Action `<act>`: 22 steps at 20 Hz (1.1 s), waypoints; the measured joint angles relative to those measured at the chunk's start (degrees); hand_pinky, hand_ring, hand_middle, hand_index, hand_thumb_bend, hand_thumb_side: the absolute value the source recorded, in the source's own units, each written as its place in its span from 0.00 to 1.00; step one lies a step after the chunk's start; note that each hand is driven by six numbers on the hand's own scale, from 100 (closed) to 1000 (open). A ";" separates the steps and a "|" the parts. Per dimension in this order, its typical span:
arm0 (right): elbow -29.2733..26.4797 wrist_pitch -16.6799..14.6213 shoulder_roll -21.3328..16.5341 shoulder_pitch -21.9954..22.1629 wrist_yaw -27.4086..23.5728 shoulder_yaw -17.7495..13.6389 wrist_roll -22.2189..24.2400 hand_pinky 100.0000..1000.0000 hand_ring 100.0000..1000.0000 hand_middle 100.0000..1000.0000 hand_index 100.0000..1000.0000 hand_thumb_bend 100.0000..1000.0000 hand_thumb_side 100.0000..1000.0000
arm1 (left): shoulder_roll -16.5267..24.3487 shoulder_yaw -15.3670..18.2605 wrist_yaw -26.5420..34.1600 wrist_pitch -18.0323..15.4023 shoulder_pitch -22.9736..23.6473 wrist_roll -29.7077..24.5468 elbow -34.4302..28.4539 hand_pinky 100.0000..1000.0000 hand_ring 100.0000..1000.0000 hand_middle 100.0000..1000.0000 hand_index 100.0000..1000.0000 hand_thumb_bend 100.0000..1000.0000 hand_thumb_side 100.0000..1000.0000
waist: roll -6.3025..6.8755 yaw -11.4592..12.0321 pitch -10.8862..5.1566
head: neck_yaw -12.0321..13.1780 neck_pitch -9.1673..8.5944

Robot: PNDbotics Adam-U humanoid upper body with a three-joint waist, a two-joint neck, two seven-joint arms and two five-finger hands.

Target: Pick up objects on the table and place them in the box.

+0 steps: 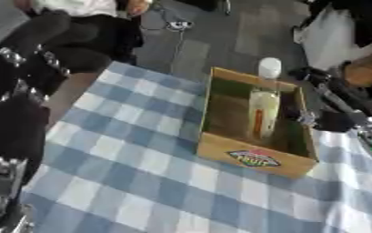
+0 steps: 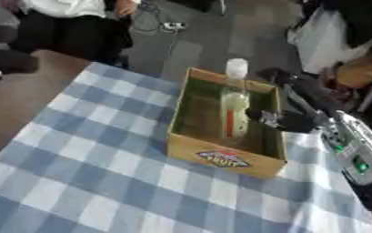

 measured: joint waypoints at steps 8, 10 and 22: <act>-12.43 2.69 -0.05 12.39 -9.67 -2.86 -8.81 0.58 0.57 0.63 0.82 0.38 1.00 | 1.42 0.78 -0.68 0.60 2.43 0.95 0.00 0.70 0.64 0.77 0.91 0.25 0.86 | 1.96 -5.11 -2.25 | 1.93 0.64; -19.28 3.68 0.26 17.62 -13.73 -4.32 -11.73 0.41 0.48 0.54 0.76 0.23 1.00 | 2.02 1.33 -1.07 0.81 3.46 1.41 0.00 0.70 0.64 0.77 0.91 0.25 0.86 | 2.65 -6.62 -2.98 | 2.93 1.13; -46.08 4.94 14.19 34.59 -21.73 -12.61 -26.82 0.24 0.37 0.45 0.66 0.04 1.00 | 4.53 4.79 -3.54 2.13 8.71 5.05 -0.01 0.70 0.64 0.76 0.91 0.25 0.87 | 8.12 -14.11 -3.97 | 7.94 0.87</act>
